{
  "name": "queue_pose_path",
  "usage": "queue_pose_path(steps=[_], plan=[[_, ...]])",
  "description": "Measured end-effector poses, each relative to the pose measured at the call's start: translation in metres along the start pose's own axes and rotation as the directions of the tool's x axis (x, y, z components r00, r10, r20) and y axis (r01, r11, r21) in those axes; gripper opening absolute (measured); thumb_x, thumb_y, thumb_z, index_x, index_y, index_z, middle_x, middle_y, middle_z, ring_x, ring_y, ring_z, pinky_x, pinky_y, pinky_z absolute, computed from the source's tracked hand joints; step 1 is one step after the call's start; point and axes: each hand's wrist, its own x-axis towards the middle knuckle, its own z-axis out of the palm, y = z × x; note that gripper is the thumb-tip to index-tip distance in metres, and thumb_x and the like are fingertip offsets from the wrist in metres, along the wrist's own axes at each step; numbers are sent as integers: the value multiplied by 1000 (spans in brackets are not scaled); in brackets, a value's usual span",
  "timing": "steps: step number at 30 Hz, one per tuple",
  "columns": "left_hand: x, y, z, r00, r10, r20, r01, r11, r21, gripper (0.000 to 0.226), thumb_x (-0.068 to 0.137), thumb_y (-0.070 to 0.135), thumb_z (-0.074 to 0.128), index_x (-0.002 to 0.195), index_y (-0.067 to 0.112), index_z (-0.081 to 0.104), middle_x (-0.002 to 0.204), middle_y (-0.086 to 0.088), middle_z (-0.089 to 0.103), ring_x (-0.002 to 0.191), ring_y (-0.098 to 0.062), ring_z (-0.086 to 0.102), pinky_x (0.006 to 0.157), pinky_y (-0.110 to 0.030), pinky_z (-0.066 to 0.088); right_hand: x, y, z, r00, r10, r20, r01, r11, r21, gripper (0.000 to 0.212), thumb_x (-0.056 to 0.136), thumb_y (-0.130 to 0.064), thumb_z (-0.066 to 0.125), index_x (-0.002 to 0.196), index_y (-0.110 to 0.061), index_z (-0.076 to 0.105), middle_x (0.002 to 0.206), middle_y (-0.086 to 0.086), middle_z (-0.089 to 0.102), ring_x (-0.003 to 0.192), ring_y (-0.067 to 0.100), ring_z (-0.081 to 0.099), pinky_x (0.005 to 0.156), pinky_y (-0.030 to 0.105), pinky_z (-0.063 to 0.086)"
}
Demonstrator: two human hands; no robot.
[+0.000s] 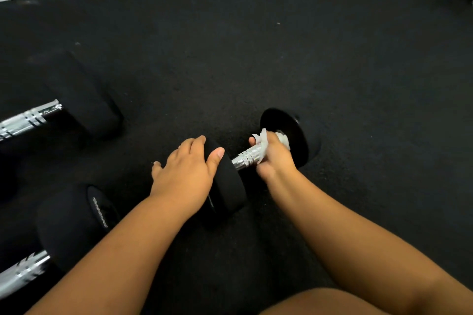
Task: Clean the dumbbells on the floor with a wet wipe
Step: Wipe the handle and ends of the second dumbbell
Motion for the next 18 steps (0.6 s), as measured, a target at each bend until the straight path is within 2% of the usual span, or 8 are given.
queue_pose_path(steps=[3, 5, 6, 8, 10, 12, 15, 18], plan=[[1, 0, 0, 1000, -9, 9, 9, 1000, -13, 66, 93, 62, 12, 150, 29, 17, 158, 6, 18, 143, -21, 24, 113, -58, 18, 6, -3, -23, 960, 104, 260, -112, 994, 15, 21, 97, -21, 55, 115, -10, 50, 120, 15, 61, 103, 22, 64, 68, 45, 60], [2, 0, -1, 1000, -8, 14, 8, 1000, -12, 66, 94, 62, 13, 150, 29, 17, 158, 6, 18, 143, -21, 24, 113, -58, 18, 7, -4, -28, 942, 124, 312, -124, 992, -20, 23, 97, -24, 53, 116, -10, 50, 133, 16, 56, 117, 25, 60, 85, 51, 54], [2, 0, -1, 1000, -9, 14, 9, 1000, -9, 65, 94, 61, 13, 150, 28, 17, 158, 5, 18, 143, -21, 24, 113, -58, 18, 6, -4, -25, 947, 112, 301, -106, 994, -37, 24, 96, -26, 55, 115, -11, 51, 130, 14, 59, 117, 25, 61, 89, 52, 51], [1, 2, -1, 1000, -14, 5, 15, 1000, -5, 65, 95, 60, 12, 150, 28, 17, 158, 5, 18, 143, -21, 23, 114, -58, 18, 5, -2, -10, 985, 46, 166, -34, 997, -73, 21, 94, -25, 60, 111, -14, 53, 105, 11, 68, 95, 24, 68, 84, 50, 52], [2, 3, 0, 1000, -27, -5, 27, 1000, -8, 64, 95, 60, 13, 150, 27, 18, 158, 4, 19, 143, -21, 23, 114, -58, 17, 4, 2, 9, 999, -34, -42, 29, 994, -106, 8, 95, -20, 59, 98, -16, 54, 80, 10, 64, 70, 22, 64, 77, 45, 54], [3, 3, 0, 999, -42, -6, 42, 999, -16, 63, 96, 59, 13, 150, 27, 18, 158, 4, 20, 144, -21, 22, 114, -58, 16, 4, 4, 19, 987, -72, -145, 51, 988, -143, 8, 95, -19, 57, 89, -16, 53, 72, 8, 61, 62, 20, 59, 77, 44, 55], [10, -1, -2, 999, -42, -7, 42, 999, 10, 63, 96, 59, 12, 150, 27, 20, 157, 3, 22, 144, -20, 21, 114, -58, 14, 1, 4, 15, 997, -47, -61, 40, 993, -113, 14, 93, -21, 60, 81, -16, 54, 73, 8, 64, 69, 21, 63, 81, 43, 53], [16, -5, -6, 999, -41, 8, 41, 999, 36, 64, 96, 60, 11, 149, 27, 23, 156, 3, 25, 144, -20, 21, 115, -57, 13, 4, 1, -6, 987, 35, 156, -33, 999, -14, 12, 94, -22, 59, 86, -13, 56, 86, 7, 64, 96, 24, 64, 96, 49, 48]])
